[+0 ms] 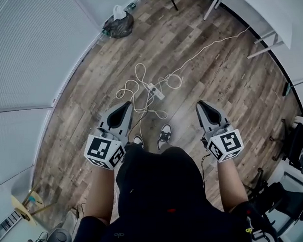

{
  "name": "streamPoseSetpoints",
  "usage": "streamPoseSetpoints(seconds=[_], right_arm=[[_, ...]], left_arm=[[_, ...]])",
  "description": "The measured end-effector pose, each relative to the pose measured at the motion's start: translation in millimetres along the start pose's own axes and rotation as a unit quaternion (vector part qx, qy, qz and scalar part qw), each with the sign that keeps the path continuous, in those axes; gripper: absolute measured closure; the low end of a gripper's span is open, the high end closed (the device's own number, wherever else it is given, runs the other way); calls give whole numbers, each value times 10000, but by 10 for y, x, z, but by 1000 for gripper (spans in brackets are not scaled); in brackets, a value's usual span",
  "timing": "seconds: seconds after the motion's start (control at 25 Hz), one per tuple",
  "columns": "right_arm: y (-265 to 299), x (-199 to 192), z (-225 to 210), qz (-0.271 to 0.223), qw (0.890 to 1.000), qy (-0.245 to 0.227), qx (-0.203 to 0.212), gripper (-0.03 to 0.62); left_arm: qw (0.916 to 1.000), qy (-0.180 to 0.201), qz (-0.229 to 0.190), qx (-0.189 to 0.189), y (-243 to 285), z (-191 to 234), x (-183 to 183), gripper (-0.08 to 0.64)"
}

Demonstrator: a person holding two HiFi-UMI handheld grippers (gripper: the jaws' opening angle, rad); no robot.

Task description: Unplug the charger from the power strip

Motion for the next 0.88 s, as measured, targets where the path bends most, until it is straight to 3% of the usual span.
streamPoseSetpoints(seconds=[0.24,0.44,0.6,0.88], right_arm=[[615,-476,-446,260,9996,71,-73,560],[1238,-1249,-577,777,9969,102,-111,558],[1794,-2004,-640,950,9950,292,15,557],[2784,-3610,-823,1248,9919,59,250,480]], left_arm=[[9989,79,435,-154,744,321,-429,537],[9957,275,830,-321,1372,772,-1183,537],[9920,562,1071,-351,1730,1130,-1915,537],[9839,375,1665,-525,2132,1756,-3541,537]])
Point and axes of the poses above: the fingertips, and each gripper's own axes: y forward along the fingers, z to its left, x out of its top, the point moved 10 cm from there along -y, backward along the fingers
